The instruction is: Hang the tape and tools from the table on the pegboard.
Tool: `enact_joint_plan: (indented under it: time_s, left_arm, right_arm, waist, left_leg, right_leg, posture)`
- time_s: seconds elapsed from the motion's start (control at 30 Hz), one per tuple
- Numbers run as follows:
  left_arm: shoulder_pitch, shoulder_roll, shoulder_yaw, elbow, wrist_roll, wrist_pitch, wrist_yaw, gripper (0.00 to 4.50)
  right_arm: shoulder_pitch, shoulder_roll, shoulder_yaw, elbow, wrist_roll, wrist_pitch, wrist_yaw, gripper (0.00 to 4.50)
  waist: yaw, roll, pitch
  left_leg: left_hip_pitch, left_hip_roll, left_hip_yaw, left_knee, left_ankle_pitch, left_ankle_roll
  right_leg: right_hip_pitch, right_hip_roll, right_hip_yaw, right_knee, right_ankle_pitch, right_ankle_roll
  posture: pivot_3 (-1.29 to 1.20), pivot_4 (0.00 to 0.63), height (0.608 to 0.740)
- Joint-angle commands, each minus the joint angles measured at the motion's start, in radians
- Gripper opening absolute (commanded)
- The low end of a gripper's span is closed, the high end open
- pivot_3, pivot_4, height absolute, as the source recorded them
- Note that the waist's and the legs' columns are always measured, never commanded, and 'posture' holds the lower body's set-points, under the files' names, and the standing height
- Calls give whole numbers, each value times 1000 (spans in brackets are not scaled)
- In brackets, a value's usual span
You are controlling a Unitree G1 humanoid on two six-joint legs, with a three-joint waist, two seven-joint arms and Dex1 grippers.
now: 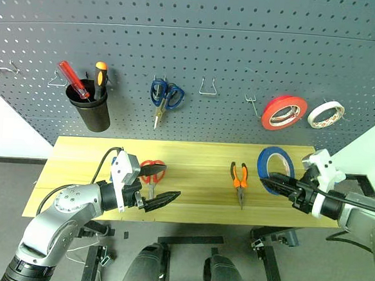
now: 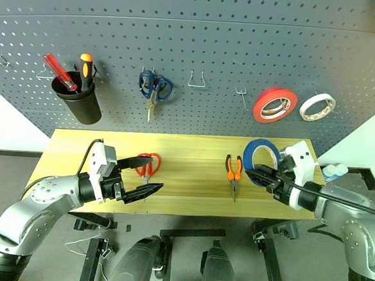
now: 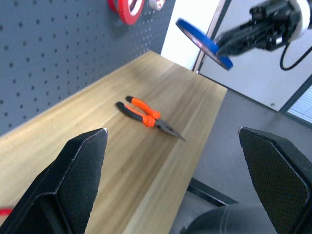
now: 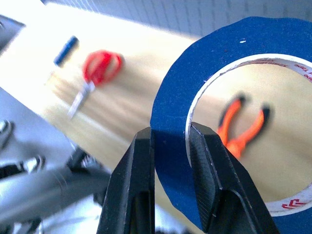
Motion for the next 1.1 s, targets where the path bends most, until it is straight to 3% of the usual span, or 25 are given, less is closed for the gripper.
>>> enact_joint_plan:
  time_s: [0.03, 0.17, 0.53, 1.1]
  left_arm:
    - [-9, -9, -1, -5, 8, -23, -8, 4500]
    - [-21, -13, -1, 5, 12, -22, -13, 4500]
    - [-9, -18, 1, -20, 8, -12, -7, 4500]
    - [51, -15, 20, -84, -8, 7, 31, 4500]
  right_arm:
    - [-36, 52, -65, -35, 83, -36, -41, 664]
    - [-70, 97, -84, -36, 130, -57, -104, 664]
    - [-205, 215, 43, 78, -28, -235, -332, 663]
    - [-301, 310, 211, 231, -132, -335, -380, 663]
  waist:
    - [0, 0, -4]
    - [0, 1, -6]
    - [-1, 1, -7]
    - [-2, 1, -7]
  left_leg:
    - [0, 0, 0, 0, 0, 0]
    - [0, 0, 0, 2, -1, 3]
    - [3, 1, 0, 12, -1, 4]
    - [3, 1, 0, 12, -1, 5]
  right_leg:
    - [0, 0, 0, 0, 0, 0]
    - [0, 0, 0, 3, 0, 0]
    - [1, 0, 2, 14, 0, -1]
    - [1, -1, 4, 14, 1, -2]
  posture:
    - [37, 98, 740]
    - [38, 99, 740]
    - [54, 115, 740]
    - [81, 150, 740]
